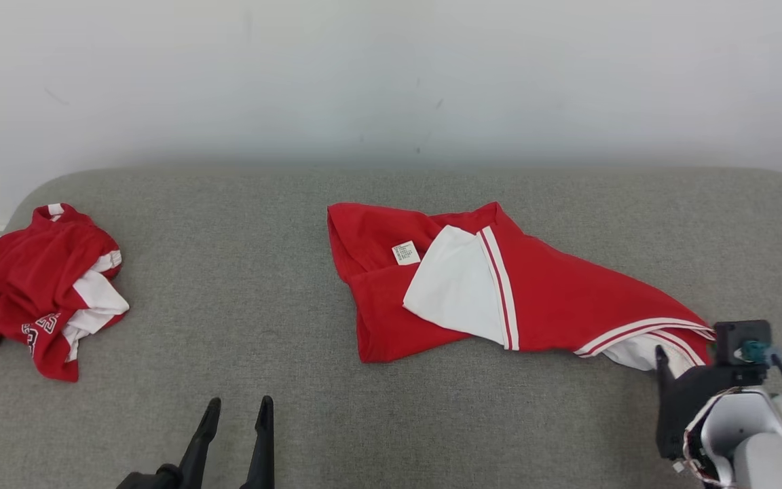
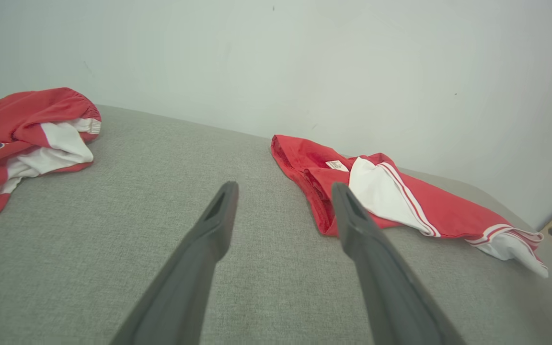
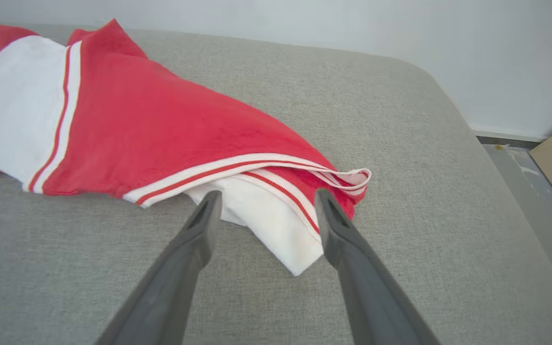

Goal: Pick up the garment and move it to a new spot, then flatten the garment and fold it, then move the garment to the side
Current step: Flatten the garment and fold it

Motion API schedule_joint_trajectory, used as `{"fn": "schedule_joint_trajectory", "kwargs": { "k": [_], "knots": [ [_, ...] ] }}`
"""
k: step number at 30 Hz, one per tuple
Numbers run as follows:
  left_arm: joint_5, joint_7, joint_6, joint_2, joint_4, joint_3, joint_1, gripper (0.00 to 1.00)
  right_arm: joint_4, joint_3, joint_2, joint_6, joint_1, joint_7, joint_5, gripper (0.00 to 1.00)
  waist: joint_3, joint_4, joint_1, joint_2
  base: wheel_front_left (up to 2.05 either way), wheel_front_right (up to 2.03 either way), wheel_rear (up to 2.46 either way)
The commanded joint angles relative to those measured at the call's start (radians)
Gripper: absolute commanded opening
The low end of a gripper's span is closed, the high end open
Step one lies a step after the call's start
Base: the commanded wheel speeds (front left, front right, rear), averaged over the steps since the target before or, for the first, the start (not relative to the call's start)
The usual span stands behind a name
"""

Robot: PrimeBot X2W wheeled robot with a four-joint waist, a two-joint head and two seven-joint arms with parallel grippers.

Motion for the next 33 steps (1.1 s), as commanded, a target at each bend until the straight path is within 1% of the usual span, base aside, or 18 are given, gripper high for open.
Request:
{"fn": "schedule_joint_trajectory", "kwargs": {
  "k": [1,4,7,11,14,23,26,31,32,33],
  "knots": [
    [0.002,-0.001,0.006,0.0,-0.005,0.007,0.016,1.0,-0.045,0.058,-0.013,-0.002,0.032,0.021,0.011,1.0,-0.009,-0.003,0.0001,0.0,0.0,0.0,0.0],
    [0.002,-0.001,0.008,0.0,-0.012,0.013,0.027,1.0,-0.1,0.164,-0.037,-0.002,0.052,0.067,0.046,1.0,-0.01,-0.008,0.0001,0.0,0.0,0.0,0.0],
    [0.004,-0.001,0.007,0.0,-0.017,0.014,0.026,1.0,-0.104,0.259,-0.067,-0.002,0.03,0.1,0.067,1.0,-0.003,-0.006,0.0001,0.0,0.0,0.0,0.0],
    [0.007,-0.001,0.001,0.0,-0.019,0.005,0.006,1.0,-0.046,0.376,-0.117,-0.002,-0.026,0.121,0.094,1.0,0.017,0.012,0.0001,0.0,0.0,0.0,0.0],
    [0.008,-0.001,-0.001,0.0,-0.015,0.0,-0.002,1.0,0.011,0.441,-0.153,-0.002,-0.081,0.109,0.115,1.0,0.033,0.028,0.0001,0.0,0.0,0.0,0.0],
    [0.0,-0.001,-0.007,0.0,-0.005,-0.007,-0.029,1.0,0.181,0.525,-0.177,-0.002,-0.189,0.076,0.143,1.0,0.069,0.079,0.0001,0.0,0.0,0.0,0.0],
    [-0.001,-0.001,-0.006,0.0,-0.003,-0.005,-0.033,1.0,0.22,0.547,-0.181,-0.002,-0.209,0.063,0.151,1.0,0.073,0.089,0.0001,0.0,0.0,0.0,0.0],
    [-0.001,-0.001,-0.007,0.0,-0.002,-0.001,-0.037,1.0,0.256,0.547,-0.182,-0.002,-0.233,0.031,0.158,0.99,0.078,0.096,0.0001,0.0,0.0,0.0,0.0],
    [-0.001,-0.001,-0.006,0.0,-0.002,0.0,-0.037,1.0,0.265,0.544,-0.18,-0.002,-0.237,0.022,0.162,0.45,0.079,0.097,0.0001,0.0,0.0,0.0,0.0],
    [-0.001,-0.001,-0.006,0.0,-0.003,0.0,-0.036,1.0,0.271,0.542,-0.175,-0.002,-0.242,0.013,0.166,0.29,0.08,0.097,0.0001,0.0,0.0,0.0,0.0]
  ]
}}
